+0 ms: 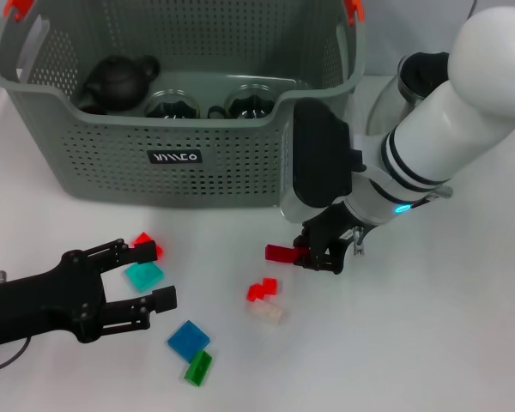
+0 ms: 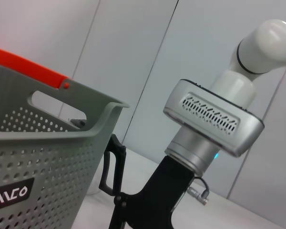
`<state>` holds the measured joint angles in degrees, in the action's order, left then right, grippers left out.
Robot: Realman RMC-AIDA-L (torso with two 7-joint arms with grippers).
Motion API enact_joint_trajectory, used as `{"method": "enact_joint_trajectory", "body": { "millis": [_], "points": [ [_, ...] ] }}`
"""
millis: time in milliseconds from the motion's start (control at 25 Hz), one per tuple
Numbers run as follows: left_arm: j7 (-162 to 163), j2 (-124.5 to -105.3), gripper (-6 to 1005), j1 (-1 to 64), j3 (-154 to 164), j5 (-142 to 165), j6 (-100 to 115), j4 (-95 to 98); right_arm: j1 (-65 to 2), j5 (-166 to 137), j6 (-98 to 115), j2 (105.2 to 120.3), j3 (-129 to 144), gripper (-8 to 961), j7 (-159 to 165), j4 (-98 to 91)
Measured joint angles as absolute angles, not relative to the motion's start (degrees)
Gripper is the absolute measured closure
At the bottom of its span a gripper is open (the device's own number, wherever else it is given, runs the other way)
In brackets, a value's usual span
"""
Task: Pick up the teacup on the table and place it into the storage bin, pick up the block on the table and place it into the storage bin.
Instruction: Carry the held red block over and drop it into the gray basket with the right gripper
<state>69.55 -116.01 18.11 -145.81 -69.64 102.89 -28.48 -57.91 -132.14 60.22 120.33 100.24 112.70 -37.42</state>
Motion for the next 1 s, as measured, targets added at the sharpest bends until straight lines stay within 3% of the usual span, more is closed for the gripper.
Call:
{"method": "enact_joint_trajectory", "body": {
  "millis": [520,760,1000],
  "points": [
    [69.96,-115.3,144,18.1,-145.81,-69.6,103.56,-28.97,-48.97,-136.5,76.55,120.17,91.02,745,116.7,-62.73],
    [69.94,-114.79,144,18.16,-145.68,-69.6,103.97,-29.11,-49.3,-127.31,85.25,120.21,82.77,746,116.65,-73.18],
    [69.81,-114.26,144,18.18,-145.19,-69.49,104.56,-29.44,-51.27,-123.22,80.92,120.24,76.9,746,116.38,-76.27]
  ]
}}
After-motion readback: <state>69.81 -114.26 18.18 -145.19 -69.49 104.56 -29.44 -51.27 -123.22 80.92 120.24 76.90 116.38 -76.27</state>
